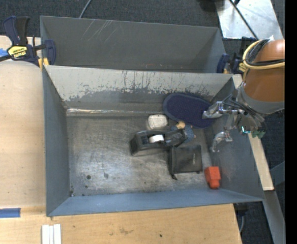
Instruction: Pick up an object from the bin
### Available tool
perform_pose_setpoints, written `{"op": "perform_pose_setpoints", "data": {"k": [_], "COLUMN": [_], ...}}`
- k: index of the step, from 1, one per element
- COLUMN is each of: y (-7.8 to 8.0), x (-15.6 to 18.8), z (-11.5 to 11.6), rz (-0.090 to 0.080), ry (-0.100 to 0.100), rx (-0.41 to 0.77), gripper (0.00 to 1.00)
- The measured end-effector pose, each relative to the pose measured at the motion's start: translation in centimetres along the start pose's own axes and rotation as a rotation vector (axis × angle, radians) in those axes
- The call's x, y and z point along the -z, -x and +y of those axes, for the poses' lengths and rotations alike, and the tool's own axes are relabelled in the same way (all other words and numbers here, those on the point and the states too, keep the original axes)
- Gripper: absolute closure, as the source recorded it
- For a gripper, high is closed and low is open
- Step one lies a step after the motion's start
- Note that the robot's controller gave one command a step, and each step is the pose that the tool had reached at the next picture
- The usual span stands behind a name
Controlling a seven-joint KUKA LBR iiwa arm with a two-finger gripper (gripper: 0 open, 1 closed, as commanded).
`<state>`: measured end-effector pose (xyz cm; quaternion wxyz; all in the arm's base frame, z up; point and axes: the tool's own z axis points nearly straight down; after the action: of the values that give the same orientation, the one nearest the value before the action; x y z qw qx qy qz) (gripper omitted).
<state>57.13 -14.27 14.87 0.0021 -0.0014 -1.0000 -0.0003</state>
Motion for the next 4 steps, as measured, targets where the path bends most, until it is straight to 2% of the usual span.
{"op": "perform_pose_setpoints", "data": {"k": [1,2,3,4], "y": [3.2,3.0,2.9,2.1], "x": [-5.5,-6.3,-6.5,-7.3], "z": [1.7,2.0,2.0,5.8], "rz": [-0.012,-0.009,-0.001,-0.014], "ry": [-0.004,-0.002,-0.002,-0.014], "rx": [-0.111,-0.108,-0.108,-0.168], "gripper": [0.00,1.00,0.00,0.00]}}
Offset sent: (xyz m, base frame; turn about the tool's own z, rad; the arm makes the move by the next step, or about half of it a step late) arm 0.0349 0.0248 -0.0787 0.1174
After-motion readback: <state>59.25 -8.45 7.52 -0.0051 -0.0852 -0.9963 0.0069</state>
